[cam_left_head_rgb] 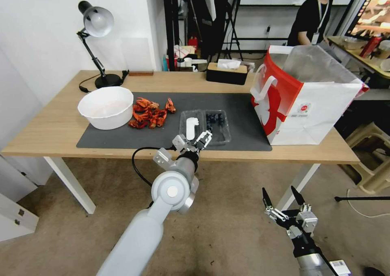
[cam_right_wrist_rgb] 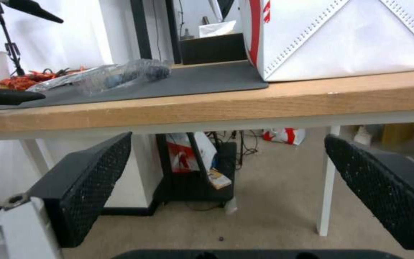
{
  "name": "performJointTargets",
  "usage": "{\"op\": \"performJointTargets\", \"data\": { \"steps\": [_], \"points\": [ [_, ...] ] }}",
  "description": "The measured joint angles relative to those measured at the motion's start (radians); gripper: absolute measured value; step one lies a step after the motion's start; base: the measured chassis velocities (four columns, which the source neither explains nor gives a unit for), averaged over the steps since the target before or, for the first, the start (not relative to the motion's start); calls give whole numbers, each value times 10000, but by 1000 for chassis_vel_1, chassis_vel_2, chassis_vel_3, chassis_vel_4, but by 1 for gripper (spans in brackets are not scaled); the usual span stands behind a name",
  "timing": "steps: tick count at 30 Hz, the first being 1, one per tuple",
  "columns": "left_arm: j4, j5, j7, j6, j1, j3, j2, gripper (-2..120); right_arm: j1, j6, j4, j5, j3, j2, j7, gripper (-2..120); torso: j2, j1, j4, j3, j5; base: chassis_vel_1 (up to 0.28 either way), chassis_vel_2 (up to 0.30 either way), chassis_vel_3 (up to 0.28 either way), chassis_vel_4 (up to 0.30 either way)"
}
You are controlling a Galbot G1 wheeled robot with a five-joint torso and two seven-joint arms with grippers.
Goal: Close the takeout container lid, then place the container into the takeout bag.
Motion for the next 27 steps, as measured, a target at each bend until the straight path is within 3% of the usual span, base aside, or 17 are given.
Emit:
{"op": "performJointTargets", "data": {
  "steps": [9,27],
  "points": [
    [13,32,843,-489,115,-84,63,100,2,18,-88,-37,-24,-5,-6,100,0,0,0,0,-1,0,0,0,0],
    [-292,459,2328,-617,296,61,212,100,-112,133,-101,-119,-3,-16,-17,100,0,0,0,0,0,0,0,0,0]
  ]
}}
